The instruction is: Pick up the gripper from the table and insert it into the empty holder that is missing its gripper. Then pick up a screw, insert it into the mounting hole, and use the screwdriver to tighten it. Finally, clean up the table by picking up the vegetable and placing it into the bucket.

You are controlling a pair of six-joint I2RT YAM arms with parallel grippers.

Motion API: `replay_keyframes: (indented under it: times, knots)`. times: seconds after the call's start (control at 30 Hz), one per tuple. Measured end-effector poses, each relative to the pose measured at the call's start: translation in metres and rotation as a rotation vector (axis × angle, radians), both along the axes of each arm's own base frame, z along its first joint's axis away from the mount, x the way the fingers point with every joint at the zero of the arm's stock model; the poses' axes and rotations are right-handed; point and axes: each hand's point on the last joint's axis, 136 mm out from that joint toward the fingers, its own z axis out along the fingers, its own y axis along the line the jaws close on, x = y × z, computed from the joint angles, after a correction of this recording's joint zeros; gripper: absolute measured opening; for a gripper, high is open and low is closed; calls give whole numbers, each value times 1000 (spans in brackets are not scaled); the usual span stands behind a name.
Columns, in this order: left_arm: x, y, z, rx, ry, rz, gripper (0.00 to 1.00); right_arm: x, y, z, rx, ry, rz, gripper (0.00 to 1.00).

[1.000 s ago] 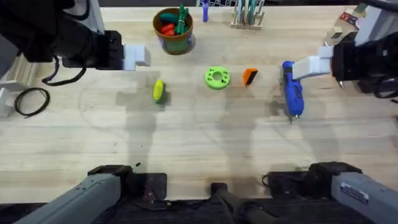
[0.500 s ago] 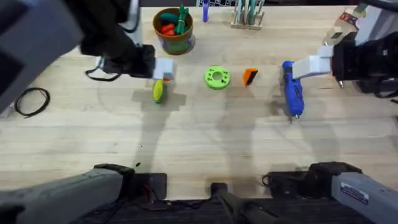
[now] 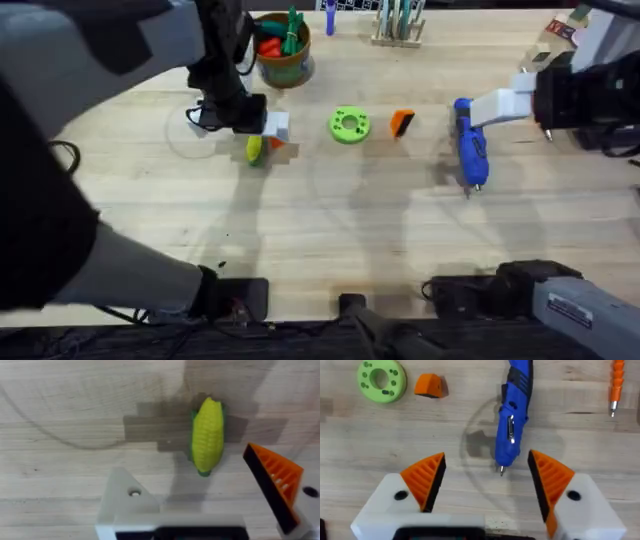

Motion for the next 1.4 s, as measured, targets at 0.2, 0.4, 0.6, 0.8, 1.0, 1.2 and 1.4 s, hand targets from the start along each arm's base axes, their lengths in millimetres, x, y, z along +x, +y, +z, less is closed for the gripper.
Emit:
replay_keyframes:
  times: [0.2, 0.4, 0.6, 0.8, 1.0, 1.2, 1.4]
  knots:
    - [1, 9, -23, 10, 63, 17, 986, 0, 0, 0, 0, 0, 0, 991]
    - [5, 18, -29, -5, 68, 20, 990, 0, 0, 0, 0, 0, 0, 991]
    - [5, 18, -29, -16, 68, -4, 751, 0, 0, 0, 0, 0, 0, 991]
    - [5, 17, -29, -22, 68, -19, 15, 0, 0, 0, 0, 0, 0, 992]
    - [5, 16, -29, -25, 69, -19, 15, 0, 0, 0, 0, 0, 0, 991]
    - [8, 15, -25, -33, 61, -19, 14, 0, 0, 0, 0, 0, 0, 991]
    - [21, 10, 20, -64, -27, -22, 14, 0, 0, 0, 0, 0, 0, 990]
